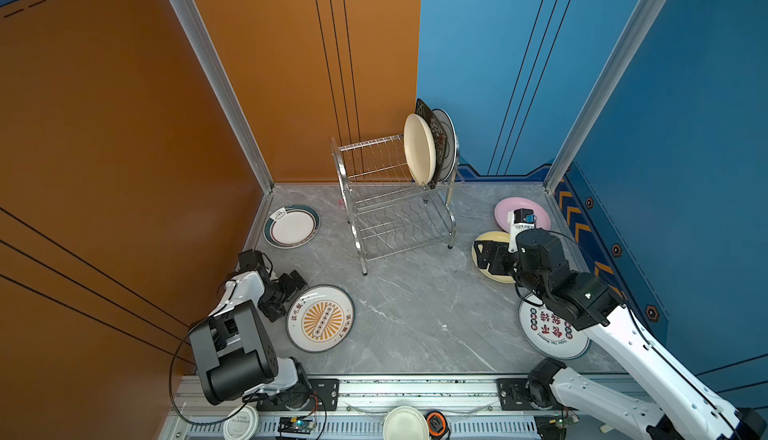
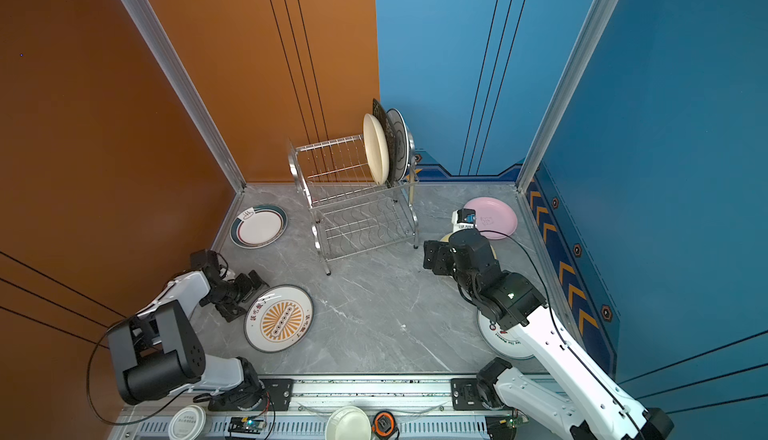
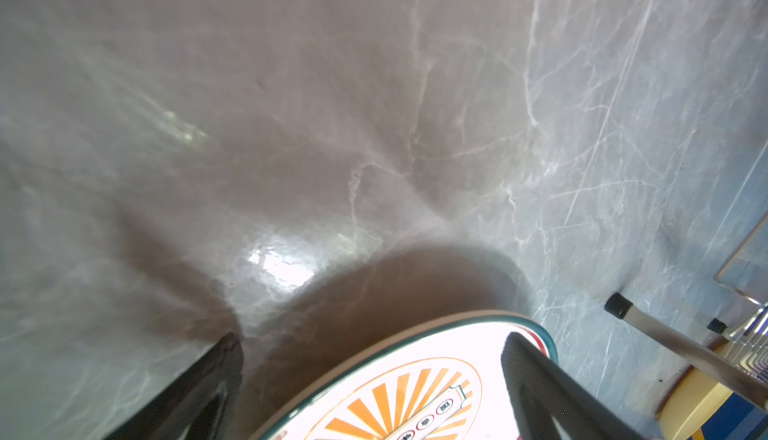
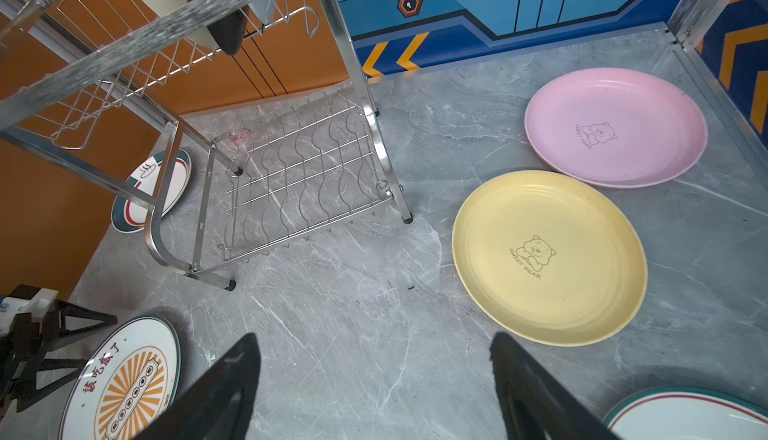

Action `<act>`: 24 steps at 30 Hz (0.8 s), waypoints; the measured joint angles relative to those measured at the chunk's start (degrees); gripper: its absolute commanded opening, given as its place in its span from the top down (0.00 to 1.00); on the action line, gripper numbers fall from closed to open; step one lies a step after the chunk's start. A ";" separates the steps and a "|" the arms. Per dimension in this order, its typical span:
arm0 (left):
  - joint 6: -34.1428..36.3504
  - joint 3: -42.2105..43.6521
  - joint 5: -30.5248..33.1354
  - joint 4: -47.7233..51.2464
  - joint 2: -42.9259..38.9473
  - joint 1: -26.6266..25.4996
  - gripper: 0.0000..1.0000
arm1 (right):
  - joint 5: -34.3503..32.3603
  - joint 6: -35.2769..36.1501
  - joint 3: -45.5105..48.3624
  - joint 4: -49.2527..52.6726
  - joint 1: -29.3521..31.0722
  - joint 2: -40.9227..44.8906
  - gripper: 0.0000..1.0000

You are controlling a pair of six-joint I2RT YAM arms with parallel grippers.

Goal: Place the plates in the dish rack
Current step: 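Grip the sunburst plate's rim with the left gripper and drag it toward the table center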

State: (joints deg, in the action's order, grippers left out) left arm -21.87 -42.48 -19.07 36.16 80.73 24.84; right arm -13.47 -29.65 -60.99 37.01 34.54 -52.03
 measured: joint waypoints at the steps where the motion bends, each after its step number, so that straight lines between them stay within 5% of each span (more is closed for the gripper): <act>1: 0.02 0.00 -0.04 0.07 0.24 -0.46 0.02 | 0.00 0.00 0.00 0.02 0.00 0.31 0.12; 13: -3.39 1.11 -1.22 0.35 -0.96 -9.53 0.02 | 0.50 0.22 2.23 1.03 -2.27 4.37 0.11; 24: -16.74 5.55 -0.68 0.61 -9.88 -32.54 0.02 | 4.55 1.09 4.15 1.40 -5.27 4.96 0.10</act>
State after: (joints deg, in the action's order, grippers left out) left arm -38.61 -36.93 -19.75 36.77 70.85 -7.70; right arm -8.93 -28.56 -56.84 38.41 29.28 -47.07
